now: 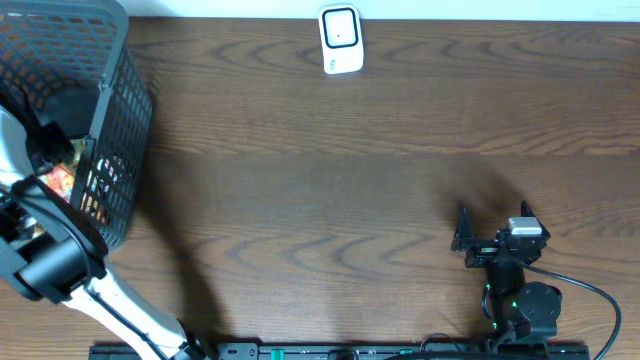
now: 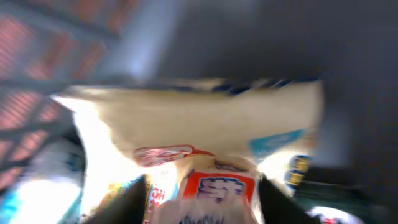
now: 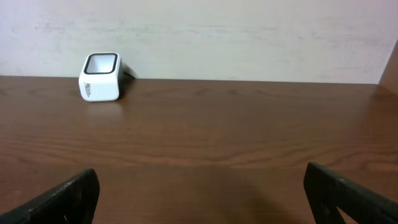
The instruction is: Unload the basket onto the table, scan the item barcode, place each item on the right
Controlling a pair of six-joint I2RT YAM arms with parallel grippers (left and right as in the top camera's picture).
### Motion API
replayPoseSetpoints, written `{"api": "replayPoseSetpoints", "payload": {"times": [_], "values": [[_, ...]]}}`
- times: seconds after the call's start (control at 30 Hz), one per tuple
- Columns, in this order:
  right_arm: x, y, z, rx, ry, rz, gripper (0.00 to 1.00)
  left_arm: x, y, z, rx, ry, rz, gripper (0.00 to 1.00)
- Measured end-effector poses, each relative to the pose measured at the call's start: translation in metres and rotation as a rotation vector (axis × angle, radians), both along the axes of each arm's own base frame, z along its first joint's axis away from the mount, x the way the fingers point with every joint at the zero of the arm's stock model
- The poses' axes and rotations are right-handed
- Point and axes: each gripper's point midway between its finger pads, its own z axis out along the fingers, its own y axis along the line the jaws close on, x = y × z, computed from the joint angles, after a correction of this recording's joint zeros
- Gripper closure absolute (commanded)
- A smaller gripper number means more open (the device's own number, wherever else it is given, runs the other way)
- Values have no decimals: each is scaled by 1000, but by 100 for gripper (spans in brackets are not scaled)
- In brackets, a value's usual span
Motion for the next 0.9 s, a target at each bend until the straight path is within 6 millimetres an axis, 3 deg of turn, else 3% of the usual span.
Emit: {"api": "replayPoseSetpoints", "payload": {"times": [0.17, 0.27, 0.63, 0.9], "values": [[0, 0, 0, 0, 0, 0, 1, 7, 2, 59, 86, -128, -17, 2], [0, 0, 0, 0, 0, 0, 1, 7, 2, 66, 98, -138, -36, 2], [0, 0, 0, 0, 0, 0, 1, 5, 7, -7, 46, 15, -99, 2], [0, 0, 0, 0, 0, 0, 1, 5, 11, -26, 47, 56, -139, 2]]}}
